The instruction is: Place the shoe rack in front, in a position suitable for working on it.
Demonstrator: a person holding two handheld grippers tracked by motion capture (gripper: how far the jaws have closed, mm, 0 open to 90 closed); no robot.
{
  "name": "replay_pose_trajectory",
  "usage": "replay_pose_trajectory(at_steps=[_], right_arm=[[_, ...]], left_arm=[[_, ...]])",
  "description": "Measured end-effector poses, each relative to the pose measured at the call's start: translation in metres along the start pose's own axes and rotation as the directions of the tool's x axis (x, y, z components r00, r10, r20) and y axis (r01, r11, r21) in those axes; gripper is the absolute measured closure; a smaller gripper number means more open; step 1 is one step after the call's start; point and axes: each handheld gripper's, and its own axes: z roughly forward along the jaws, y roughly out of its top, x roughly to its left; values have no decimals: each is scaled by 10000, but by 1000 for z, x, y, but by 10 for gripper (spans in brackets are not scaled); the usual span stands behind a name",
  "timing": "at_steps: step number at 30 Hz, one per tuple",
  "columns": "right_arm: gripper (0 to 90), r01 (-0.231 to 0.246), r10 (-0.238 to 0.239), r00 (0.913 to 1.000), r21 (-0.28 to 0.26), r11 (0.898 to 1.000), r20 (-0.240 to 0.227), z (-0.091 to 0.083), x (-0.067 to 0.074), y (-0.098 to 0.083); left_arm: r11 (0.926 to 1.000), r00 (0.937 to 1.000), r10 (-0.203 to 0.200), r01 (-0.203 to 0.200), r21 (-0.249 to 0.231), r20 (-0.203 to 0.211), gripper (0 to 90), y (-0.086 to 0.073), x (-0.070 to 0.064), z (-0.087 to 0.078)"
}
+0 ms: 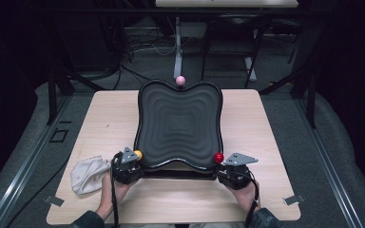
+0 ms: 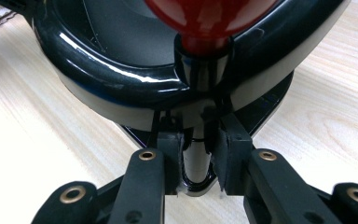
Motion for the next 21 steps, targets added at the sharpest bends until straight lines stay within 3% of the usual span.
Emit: replay_pose_trajectory(at_steps=[6, 11, 21], right_arm=[[740, 124, -124, 9999, 0, 9999, 59, -3, 3, -2], [732, 161, -164, 9996, -138, 9998, -214, -2, 1, -2], [629, 135, -135, 9999, -62, 9999, -22, -2, -1, -2]], left_arm=[[10000, 9999, -54, 54, -22, -147, 744, -1, 0, 0], [10000, 9999, -12, 12, -28, -156, 735, -1, 0, 1], [9991, 9996, -277, 278, 326, -39, 372, -4, 3, -12]])
